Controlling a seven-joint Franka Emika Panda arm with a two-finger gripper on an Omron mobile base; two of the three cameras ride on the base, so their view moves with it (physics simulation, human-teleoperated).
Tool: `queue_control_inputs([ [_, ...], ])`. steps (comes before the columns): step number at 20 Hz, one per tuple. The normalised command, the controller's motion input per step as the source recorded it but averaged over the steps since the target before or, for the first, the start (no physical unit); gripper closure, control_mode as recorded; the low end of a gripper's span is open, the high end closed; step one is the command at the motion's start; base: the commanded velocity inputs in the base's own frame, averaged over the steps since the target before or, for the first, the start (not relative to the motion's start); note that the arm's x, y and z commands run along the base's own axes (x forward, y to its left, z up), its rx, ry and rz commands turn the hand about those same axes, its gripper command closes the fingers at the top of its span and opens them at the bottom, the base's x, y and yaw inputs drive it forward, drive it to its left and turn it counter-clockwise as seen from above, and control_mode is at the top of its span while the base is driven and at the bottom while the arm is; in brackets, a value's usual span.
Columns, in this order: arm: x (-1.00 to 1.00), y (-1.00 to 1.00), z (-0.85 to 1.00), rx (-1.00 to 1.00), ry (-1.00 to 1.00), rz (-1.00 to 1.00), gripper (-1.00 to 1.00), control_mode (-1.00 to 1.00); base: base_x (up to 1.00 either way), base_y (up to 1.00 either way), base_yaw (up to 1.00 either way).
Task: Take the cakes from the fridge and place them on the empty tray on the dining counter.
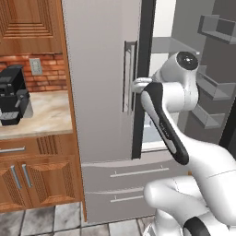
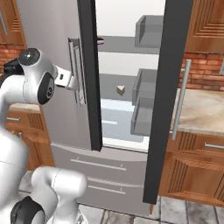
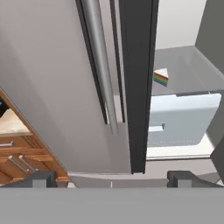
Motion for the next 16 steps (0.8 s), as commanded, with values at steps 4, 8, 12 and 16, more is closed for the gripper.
queue_control_inputs([
  [4, 0.49, 0.00, -0.41, 0.00, -0.17, 0.00, -1.00, -1.00, 0.00, 0.00, 0.00],
  [8, 0.67, 0.00, -0.35, 0.00, -0.19, 0.00, -1.00, -1.00, 0.00, 0.00, 0.00],
  [12, 0.72, 0.00, -0.04, 0.00, -0.02, 0.00, -1.00, -1.00, 0.00, 0.00, 0.00],
  [16, 0.83, 0.00, 0.00, 0.00, 0.06, 0.00, -1.00, -1.00, 0.00, 0.00, 0.00],
])
